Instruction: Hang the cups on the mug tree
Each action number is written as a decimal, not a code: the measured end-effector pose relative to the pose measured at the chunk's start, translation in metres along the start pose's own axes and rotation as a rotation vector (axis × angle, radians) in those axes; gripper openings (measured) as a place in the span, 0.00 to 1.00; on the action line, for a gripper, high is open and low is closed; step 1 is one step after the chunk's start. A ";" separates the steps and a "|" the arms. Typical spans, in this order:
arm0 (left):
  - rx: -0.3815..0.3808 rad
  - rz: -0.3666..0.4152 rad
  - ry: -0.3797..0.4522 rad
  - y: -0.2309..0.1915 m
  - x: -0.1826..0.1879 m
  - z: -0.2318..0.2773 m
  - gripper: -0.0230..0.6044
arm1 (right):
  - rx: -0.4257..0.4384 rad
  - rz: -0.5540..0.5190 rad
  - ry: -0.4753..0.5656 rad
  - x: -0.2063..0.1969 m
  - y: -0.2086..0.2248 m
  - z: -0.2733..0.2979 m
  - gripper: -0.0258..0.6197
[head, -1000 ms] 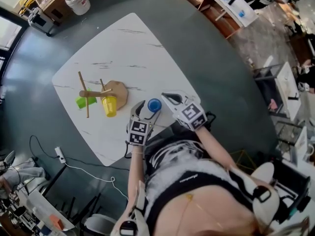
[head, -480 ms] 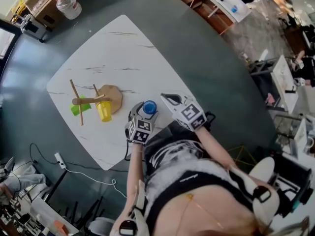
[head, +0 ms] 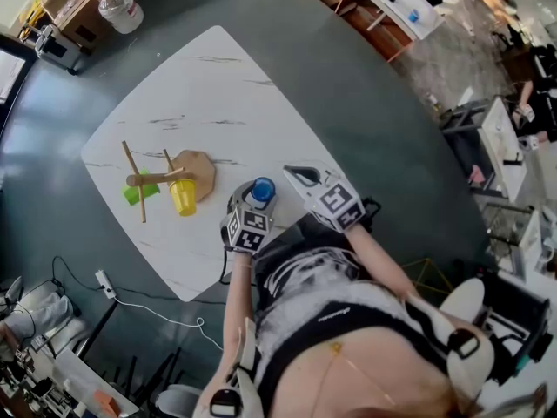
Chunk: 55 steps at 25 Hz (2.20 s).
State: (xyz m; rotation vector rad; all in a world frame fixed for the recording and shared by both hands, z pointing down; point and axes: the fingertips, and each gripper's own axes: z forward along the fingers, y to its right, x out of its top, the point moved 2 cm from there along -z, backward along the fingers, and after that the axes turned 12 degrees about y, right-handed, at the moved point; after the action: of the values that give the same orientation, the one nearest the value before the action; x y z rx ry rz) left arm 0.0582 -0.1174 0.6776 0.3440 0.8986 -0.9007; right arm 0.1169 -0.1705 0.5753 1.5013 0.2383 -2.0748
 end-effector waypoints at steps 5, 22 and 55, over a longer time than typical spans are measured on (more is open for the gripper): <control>0.020 -0.013 0.015 -0.003 0.002 -0.005 0.45 | 0.008 -0.004 -0.001 0.001 -0.003 0.002 0.04; 0.157 -0.102 0.146 -0.026 0.031 -0.055 0.45 | 0.085 -0.026 0.005 0.009 -0.029 0.020 0.04; 0.541 -0.184 0.369 -0.065 0.066 -0.223 0.44 | 0.339 -0.099 0.009 0.026 -0.130 0.071 0.04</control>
State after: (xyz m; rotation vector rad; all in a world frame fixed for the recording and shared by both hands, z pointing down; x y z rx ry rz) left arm -0.0908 -0.0569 0.4978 0.9285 1.0244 -1.2748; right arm -0.0164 -0.1042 0.5540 1.7241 -0.0403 -2.2737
